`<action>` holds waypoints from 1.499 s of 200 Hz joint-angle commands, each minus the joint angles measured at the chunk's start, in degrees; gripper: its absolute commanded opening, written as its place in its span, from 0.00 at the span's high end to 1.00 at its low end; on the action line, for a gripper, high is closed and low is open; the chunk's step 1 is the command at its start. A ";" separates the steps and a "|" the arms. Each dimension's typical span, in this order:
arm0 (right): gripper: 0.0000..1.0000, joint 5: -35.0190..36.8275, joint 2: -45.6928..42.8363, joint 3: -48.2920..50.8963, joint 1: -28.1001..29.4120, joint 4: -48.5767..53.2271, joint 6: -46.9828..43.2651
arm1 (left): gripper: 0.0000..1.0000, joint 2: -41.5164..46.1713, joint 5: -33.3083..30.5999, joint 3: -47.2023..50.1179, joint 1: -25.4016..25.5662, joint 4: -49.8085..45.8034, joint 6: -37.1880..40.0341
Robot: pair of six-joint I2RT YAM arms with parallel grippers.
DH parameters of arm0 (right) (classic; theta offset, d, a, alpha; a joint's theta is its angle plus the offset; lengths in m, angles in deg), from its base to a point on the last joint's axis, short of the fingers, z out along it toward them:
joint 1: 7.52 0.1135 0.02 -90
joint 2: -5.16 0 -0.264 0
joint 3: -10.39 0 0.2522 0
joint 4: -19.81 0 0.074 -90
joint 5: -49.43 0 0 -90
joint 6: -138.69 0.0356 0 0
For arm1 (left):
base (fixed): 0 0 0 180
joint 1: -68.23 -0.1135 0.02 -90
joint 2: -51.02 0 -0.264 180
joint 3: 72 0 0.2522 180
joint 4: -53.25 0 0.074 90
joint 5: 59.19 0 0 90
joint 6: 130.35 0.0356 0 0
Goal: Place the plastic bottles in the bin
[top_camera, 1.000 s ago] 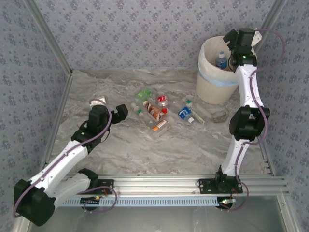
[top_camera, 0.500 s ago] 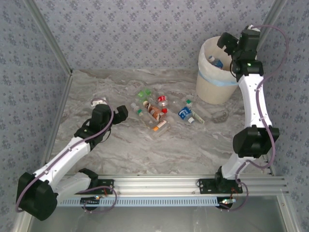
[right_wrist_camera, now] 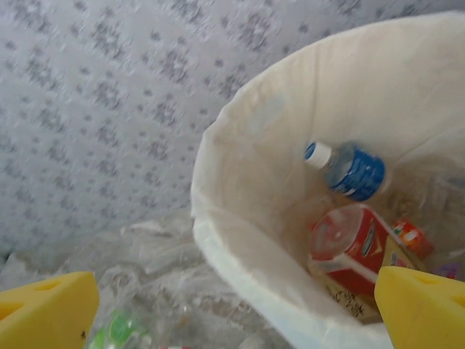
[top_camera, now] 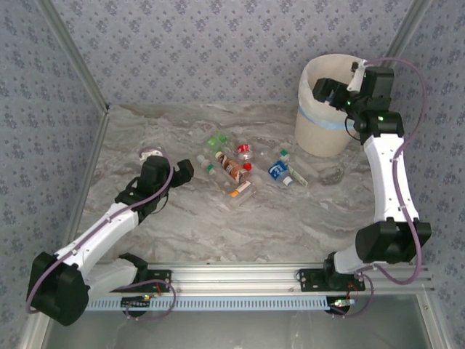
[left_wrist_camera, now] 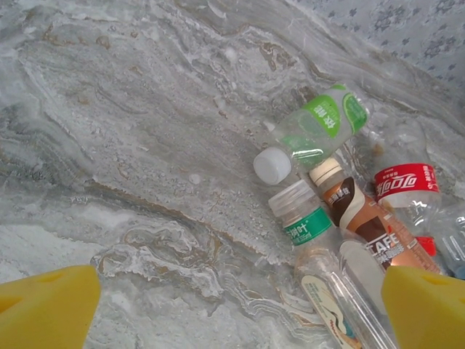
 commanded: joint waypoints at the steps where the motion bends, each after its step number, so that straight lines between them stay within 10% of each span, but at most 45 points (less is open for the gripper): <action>1: 0.00 -6.51 -1.78 2.58 2.73 7.19 -9.86 | 0.01 -0.96 1.23 -2.58 -0.39 2.05 -0.32; 68: 0.01 -4.87 3.72 10.14 7.73 17.11 -21.86 | 0.00 -2.57 1.40 -3.56 -0.40 2.32 -0.63; 210: 0.15 26.93 29.45 4.91 12.57 23.06 -25.90 | 0.00 -1.08 0.21 -1.95 -0.43 1.96 -1.88; 300: 0.11 18.10 35.09 1.62 14.40 21.68 -27.91 | 0.01 -1.86 0.63 -2.17 -0.45 2.16 -2.14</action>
